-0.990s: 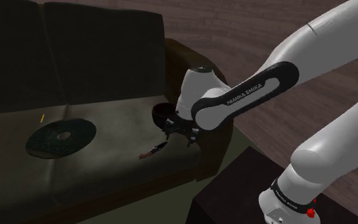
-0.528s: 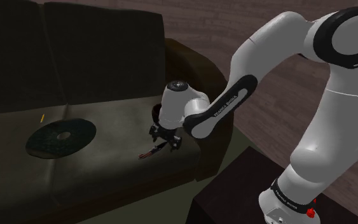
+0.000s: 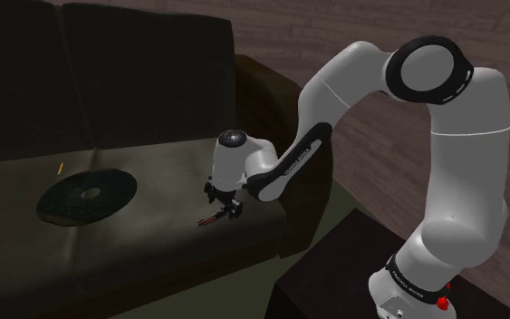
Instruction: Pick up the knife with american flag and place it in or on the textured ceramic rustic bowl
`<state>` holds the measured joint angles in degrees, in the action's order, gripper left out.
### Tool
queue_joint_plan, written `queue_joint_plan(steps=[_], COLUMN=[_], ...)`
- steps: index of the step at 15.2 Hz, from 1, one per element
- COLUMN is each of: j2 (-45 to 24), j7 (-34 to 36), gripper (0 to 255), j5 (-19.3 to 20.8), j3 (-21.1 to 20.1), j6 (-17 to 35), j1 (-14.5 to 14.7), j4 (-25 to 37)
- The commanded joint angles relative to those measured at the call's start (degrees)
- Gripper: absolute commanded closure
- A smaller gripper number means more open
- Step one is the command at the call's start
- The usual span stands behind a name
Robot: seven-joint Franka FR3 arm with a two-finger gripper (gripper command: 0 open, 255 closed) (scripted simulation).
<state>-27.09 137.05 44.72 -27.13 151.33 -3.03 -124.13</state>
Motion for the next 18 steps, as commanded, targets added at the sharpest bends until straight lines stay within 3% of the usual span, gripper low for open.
queue_joint_plan(steps=[1,4,12,13,18], j2=[-1.5,-4.2,-4.2,-4.2,-4.0], j7=[1.1,2.7,2.7,2.7,2.7], gripper=[0,0,0,255,255], j5=[1.5,3.8,3.8,3.8,3.8], j3=[1.2,3.1,3.1,3.1,3.1], j6=[0.7,1.8,1.8,1.8,1.9], j1=[0.7,2.0,2.0,2.0,1.9], j4=[0.7,2.2,2.1,2.1,1.9])
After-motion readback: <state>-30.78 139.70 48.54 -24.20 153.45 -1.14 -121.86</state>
